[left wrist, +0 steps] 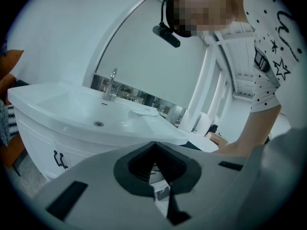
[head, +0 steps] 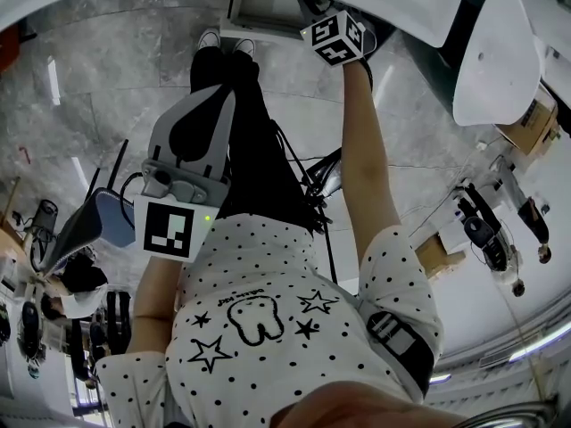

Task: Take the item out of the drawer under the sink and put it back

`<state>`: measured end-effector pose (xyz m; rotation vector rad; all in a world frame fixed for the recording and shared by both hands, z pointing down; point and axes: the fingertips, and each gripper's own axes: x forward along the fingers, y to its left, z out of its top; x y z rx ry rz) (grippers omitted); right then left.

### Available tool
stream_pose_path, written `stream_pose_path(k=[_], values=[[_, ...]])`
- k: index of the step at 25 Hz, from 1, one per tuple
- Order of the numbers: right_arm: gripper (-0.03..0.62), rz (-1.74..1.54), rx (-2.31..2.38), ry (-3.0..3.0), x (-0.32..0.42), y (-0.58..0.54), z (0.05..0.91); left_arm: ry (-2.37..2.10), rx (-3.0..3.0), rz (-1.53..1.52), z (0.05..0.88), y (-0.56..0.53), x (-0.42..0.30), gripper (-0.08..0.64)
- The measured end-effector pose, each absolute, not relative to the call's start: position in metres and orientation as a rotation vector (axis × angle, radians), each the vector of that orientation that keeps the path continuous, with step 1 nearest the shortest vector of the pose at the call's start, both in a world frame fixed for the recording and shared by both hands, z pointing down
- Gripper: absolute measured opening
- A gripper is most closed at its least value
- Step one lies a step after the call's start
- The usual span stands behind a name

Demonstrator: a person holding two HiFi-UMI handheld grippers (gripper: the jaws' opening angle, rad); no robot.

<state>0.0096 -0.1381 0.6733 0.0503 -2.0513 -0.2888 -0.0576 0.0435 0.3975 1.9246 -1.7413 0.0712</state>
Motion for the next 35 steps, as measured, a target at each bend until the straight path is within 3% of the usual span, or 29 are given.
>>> stream_pose_path(k=[4, 9, 19, 24, 35], values=[[0.088, -0.258, 0.076, -2.074, 0.009, -0.133, 0.669, -1.745, 1.928, 0.067, 0.395, 0.046, -0.057, -0.005], [0.013, -0.201, 0.148, -2.142, 0.001, -0.130, 0.655, -1.748, 1.931, 0.067, 0.392, 0.041, -0.057, -0.005], [0.012, -0.078, 0.299, -2.292, 0.018, -0.126, 0.563, -1.772, 1.980, 0.049, 0.330, 0.025, -0.036, -0.005], [0.012, -0.102, 0.284, -2.347, -0.006, -0.101, 0.538, -1.798, 2.001, 0.018, 0.327, 0.033, -0.065, -0.005], [0.012, -0.128, 0.427, -2.448, 0.054, -0.111, 0.395, -1.902, 2.066, -0.069, 0.215, 0.003, -0.040, -0.005]])
